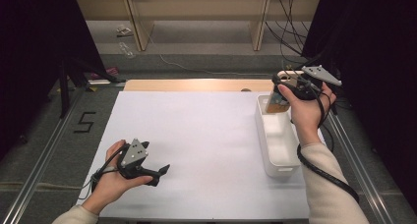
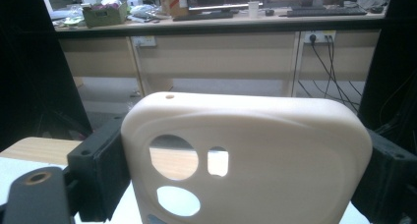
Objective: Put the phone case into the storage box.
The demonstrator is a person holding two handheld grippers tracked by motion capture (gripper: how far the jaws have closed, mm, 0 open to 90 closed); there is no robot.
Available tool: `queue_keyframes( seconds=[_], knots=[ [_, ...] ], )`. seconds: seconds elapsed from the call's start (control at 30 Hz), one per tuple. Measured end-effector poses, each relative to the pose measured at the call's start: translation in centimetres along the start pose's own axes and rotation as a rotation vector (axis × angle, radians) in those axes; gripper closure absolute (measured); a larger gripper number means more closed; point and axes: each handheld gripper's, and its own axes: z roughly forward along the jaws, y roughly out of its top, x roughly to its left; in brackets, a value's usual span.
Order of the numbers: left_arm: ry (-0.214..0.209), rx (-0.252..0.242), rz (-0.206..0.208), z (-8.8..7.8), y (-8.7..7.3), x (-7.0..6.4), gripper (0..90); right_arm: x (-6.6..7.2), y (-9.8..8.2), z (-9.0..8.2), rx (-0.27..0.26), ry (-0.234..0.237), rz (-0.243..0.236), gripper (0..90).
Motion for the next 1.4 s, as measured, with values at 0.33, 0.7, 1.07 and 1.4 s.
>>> queue_keyframes(
  seconds=[0.33, 0.7, 1.07, 1.4],
  knots=[
    [-0.001, 0.001, 0.001, 0.0, 0.0, 0.0, 0.0, 0.1, 0.0, 0.5, 0.007, -0.003, 0.001, 12.6],
    [0.0, -0.002, 0.0, 0.0, 0.0, 0.0, 0.0, 0.0, -0.1, 0.9, 0.007, -0.004, 0.002, 12.6],
    [-0.002, -0.001, -0.002, 0.0, 0.0, 0.0, 0.0, 0.1, 0.1, 1.4, 0.014, -0.007, -0.001, 12.6],
    [-0.005, -0.003, -0.001, 0.1, 0.0, -0.1, 0.0, -0.1, 0.1, 1.6, 0.018, -0.015, 0.006, 12.5]
  ],
)
